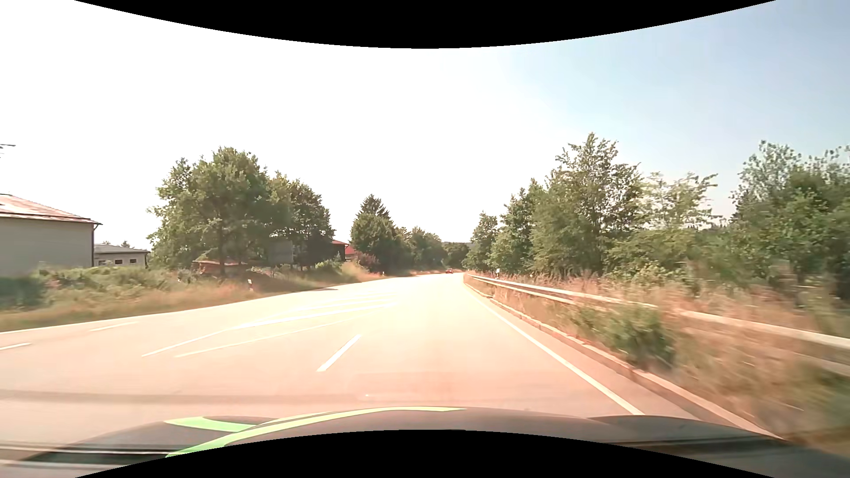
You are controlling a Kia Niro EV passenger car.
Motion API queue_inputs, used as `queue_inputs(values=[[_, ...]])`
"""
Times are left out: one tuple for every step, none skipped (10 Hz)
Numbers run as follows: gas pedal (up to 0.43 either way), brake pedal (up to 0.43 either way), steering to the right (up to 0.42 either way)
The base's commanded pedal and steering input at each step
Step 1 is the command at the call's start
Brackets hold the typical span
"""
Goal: Follow the waypoints while adhering to traffic rules and regulations
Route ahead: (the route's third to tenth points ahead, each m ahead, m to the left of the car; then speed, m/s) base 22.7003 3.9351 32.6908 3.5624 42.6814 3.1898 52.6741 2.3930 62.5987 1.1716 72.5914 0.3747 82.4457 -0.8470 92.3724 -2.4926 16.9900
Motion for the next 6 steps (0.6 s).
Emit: queue_inputs(values=[[0.039, 0.000, 0.008], [0.039, 0.000, 0.007], [0.039, 0.000, 0.007], [0.039, 0.000, 0.007], [0.039, 0.000, 0.007], [0.039, 0.000, 0.007]])
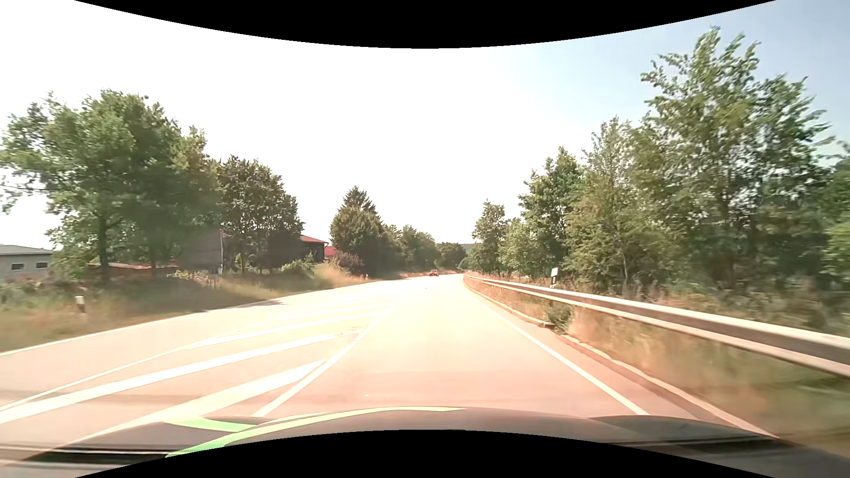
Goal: Follow the waypoints while adhering to traffic rules and regulations
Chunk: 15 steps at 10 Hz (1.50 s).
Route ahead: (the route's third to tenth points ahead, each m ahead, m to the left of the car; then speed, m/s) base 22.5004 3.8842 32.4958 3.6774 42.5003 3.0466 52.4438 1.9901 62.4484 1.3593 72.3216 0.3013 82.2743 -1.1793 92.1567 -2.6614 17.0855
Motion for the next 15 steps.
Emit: queue_inputs(values=[[0.039, 0.000, 0.007], [0.039, 0.000, 0.008], [0.039, 0.000, 0.007], [0.039, 0.000, 0.007], [0.047, 0.000, 0.007], [0.047, 0.000, 0.007], [0.047, 0.000, 0.007], [0.047, 0.000, 0.007], [0.047, 0.000, 0.007], [0.047, 0.000, 0.007], [0.047, 0.000, 0.007], [0.047, 0.000, 0.007], [0.047, 0.000, 0.007], [0.047, 0.000, 0.007], [0.047, 0.000, 0.008]])
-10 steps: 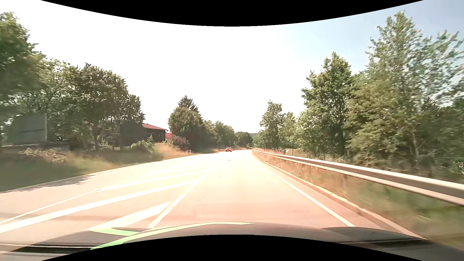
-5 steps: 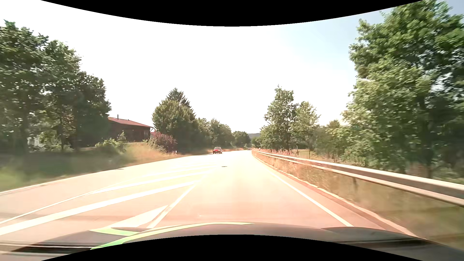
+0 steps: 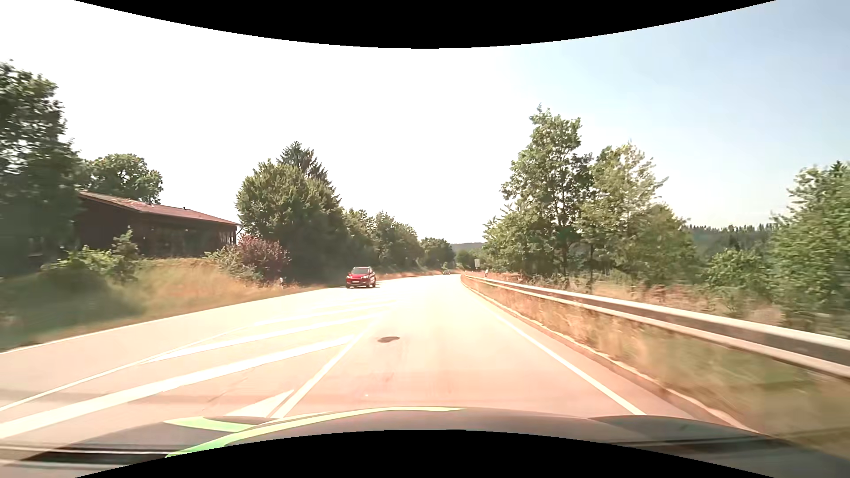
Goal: Follow the waypoints while adhering to traffic rules and regulations
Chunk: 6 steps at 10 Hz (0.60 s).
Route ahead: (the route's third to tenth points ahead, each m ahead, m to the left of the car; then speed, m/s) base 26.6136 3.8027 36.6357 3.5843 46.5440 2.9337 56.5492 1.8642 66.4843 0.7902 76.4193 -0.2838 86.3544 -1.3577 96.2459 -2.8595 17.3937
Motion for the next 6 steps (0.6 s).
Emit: queue_inputs(values=[[0.047, 0.000, 0.007], [0.047, 0.000, 0.007], [0.047, 0.000, 0.007], [0.047, 0.000, 0.007], [0.047, 0.000, 0.007], [0.047, 0.000, 0.006]])
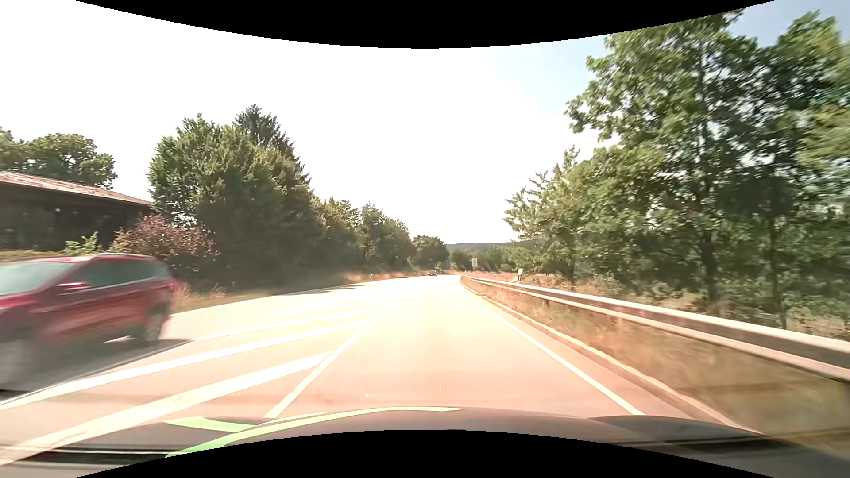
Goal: Follow the waypoints while adhering to traffic rules and regulations
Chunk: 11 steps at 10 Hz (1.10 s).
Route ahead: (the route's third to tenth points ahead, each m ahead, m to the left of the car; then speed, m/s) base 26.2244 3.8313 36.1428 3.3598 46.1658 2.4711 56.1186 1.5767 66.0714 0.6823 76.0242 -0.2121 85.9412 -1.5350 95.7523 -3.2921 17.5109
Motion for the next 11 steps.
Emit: queue_inputs(values=[[0.047, 0.000, 0.007], [0.047, 0.000, 0.007], [0.047, 0.000, 0.006], [0.039, 0.000, 0.006], [0.039, 0.000, 0.007], [0.039, 0.000, 0.007], [0.039, 0.000, 0.006], [0.039, 0.000, 0.006], [0.039, 0.000, 0.006], [0.039, 0.000, 0.006], [0.039, 0.000, 0.007]])
